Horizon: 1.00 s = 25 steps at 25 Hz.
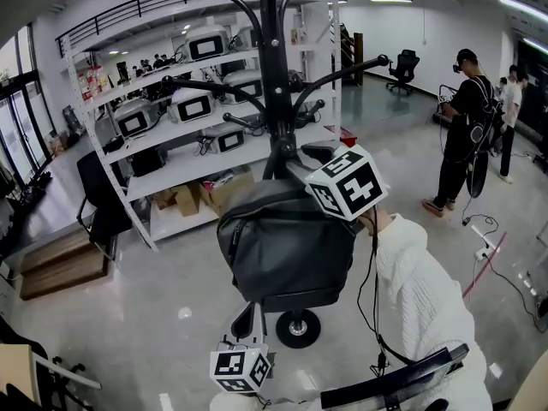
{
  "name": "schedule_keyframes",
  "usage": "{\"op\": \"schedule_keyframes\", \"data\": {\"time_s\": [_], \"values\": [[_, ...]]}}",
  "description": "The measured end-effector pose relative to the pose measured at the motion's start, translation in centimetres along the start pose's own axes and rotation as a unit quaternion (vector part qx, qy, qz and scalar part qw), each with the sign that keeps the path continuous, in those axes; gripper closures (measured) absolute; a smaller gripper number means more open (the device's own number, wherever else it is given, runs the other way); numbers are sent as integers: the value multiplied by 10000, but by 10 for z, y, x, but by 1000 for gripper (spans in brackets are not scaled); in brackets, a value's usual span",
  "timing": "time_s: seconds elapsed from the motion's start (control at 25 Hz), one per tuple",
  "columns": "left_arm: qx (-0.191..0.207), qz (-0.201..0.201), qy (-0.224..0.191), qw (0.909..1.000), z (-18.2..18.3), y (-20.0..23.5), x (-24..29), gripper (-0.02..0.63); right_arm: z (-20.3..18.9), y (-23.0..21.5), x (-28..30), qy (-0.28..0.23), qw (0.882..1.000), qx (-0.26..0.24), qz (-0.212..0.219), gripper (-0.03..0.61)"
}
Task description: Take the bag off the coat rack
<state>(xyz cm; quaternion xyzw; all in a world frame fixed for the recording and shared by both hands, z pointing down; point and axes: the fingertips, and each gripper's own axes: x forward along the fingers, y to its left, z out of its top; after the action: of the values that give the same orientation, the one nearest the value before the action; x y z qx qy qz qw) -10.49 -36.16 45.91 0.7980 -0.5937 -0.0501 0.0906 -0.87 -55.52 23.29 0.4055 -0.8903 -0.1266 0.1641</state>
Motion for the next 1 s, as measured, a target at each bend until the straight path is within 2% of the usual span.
{"op": "schedule_keyframes", "data": {"time_s": [0.2, 0.64, 1.0], "values": [[-11, 48, -21, 10000, 1, 6, 5, 612, -1, 9, 9, 57, 9998, -38, 176, 485], [-54, 28, 38, 10000, -6, 9, 10, 612, -2, 8, 12, 18, 9993, 110, 355, 509], [-104, -8, -4, 9999, -5, 5, 12, 612, 0, 6, 9, -132, 9995, 110, 282, 529]]}}
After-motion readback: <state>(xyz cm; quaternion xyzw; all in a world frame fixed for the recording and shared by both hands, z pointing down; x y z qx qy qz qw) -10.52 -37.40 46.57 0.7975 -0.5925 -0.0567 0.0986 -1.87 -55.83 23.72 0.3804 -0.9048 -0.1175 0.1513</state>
